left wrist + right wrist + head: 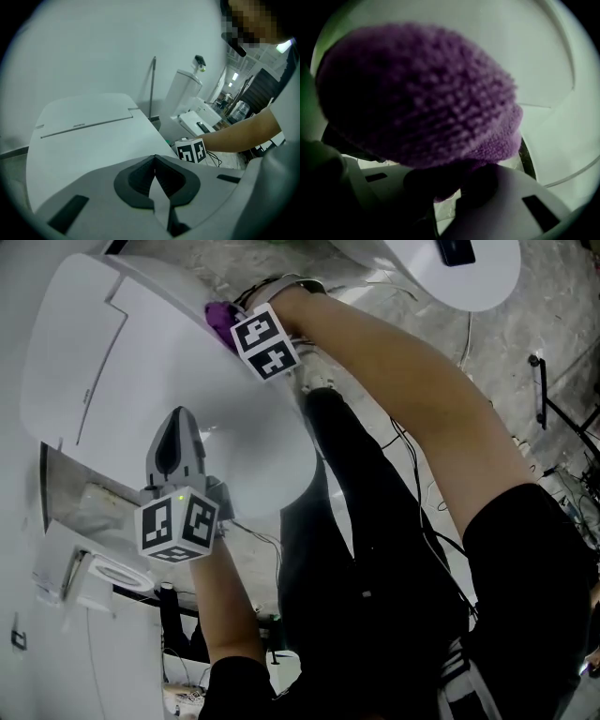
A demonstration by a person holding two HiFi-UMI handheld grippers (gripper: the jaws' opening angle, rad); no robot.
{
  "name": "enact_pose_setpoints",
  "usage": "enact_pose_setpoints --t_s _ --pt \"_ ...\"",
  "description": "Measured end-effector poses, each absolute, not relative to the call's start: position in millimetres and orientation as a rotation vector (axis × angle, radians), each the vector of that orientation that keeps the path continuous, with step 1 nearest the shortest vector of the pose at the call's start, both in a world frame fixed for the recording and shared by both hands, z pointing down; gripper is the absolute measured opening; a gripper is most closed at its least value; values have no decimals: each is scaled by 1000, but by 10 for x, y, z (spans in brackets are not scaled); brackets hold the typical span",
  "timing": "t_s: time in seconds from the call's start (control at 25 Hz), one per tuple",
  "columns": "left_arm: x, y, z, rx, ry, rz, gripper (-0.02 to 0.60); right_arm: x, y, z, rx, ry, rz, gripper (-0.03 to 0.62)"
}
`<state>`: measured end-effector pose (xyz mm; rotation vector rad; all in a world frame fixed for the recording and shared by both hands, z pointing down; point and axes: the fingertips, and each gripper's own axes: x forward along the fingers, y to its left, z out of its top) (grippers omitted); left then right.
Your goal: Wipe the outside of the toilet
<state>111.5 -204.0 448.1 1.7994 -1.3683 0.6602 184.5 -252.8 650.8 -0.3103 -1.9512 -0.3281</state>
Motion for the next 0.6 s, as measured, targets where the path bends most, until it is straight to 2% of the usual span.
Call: enact_pose_setpoints --t_s 0.6 --pt "1340 -1501 4570 1948 -1141 751 9 2272 -1552 6604 -253 -1949 -238 60"
